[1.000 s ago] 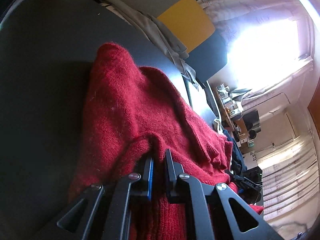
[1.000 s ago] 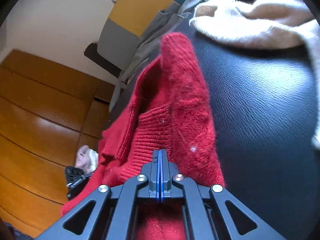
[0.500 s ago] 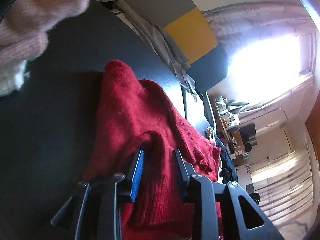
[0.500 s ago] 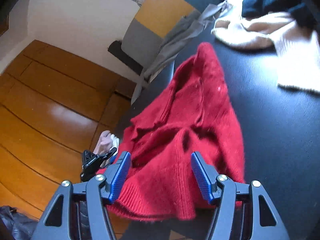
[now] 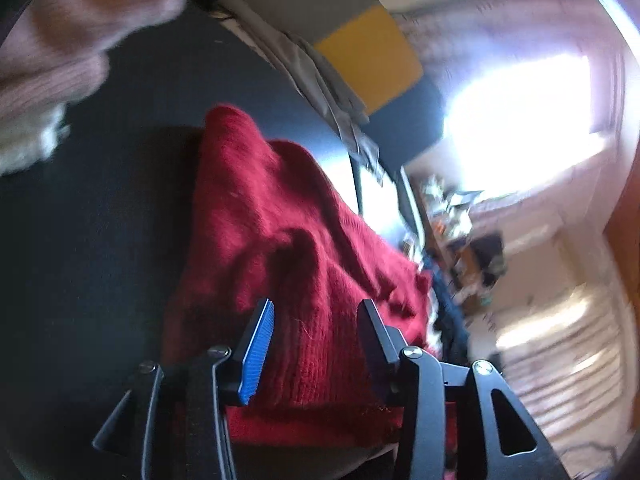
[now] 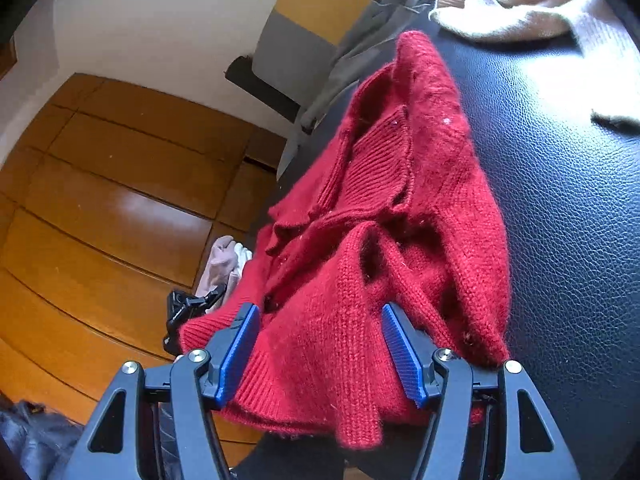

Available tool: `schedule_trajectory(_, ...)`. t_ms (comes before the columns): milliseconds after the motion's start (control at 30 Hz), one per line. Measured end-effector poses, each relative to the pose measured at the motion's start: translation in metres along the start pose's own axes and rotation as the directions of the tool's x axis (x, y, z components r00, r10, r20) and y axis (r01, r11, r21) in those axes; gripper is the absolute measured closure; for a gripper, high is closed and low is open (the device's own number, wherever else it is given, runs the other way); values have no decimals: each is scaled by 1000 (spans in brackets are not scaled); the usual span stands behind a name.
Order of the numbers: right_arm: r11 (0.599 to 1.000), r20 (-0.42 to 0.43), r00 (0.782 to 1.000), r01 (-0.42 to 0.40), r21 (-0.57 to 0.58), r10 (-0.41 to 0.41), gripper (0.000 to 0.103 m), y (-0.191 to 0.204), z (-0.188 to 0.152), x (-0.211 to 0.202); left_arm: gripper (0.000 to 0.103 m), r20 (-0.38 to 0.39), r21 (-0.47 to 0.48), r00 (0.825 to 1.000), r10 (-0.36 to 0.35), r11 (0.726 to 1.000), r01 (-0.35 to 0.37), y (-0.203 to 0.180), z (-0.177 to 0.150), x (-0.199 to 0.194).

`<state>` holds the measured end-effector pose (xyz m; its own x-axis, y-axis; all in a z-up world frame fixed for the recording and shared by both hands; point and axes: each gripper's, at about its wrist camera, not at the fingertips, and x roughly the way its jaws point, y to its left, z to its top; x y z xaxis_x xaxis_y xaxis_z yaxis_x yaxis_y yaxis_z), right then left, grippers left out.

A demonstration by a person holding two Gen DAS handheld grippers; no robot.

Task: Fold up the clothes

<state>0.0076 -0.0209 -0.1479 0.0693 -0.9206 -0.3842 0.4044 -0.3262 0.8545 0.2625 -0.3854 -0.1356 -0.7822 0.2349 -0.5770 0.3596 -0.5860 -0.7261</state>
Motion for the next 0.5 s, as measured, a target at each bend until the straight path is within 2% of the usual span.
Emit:
schedule_trajectory(133, 1000, -18, 1000, 26, 1, -26, 35, 3, 2, 3, 62, -40, 141, 995, 97, 986, -90, -18, -5, 10)
schedule_trajectory(167, 999, -22, 999, 45, 0, -45, 40, 4, 2, 4, 63, -49, 173, 992, 116, 979, -106, -22, -6, 12)
schedule_trajectory(233, 996, -31, 995, 91, -1, -90, 60, 5, 2, 5, 88, -65, 237, 986, 157, 962, -137, -31, -9, 16)
schedule_trajectory(267, 993, -37, 992, 118, -2, -118, 78, 5, 1, 6, 90, -77, 231, 988, 130, 967, -110, -32, -10, 15)
schedule_trajectory(300, 989, -43, 989, 145, -3, -145, 87, 5, 0, 6, 90, -89, 220, 991, 96, 973, -75, -33, -11, 14)
schedule_trajectory(400, 990, -29, 990, 141, -7, -141, 90, 8, -2, -1, 91, -74, 144, 996, -52, 988, 63, -31, -9, 1)
schedule_trajectory(500, 995, -7, 995, 96, -30, -96, 90, 20, 1, -8, 91, -12, 74, 979, -204, 976, 204, -28, -4, -18)
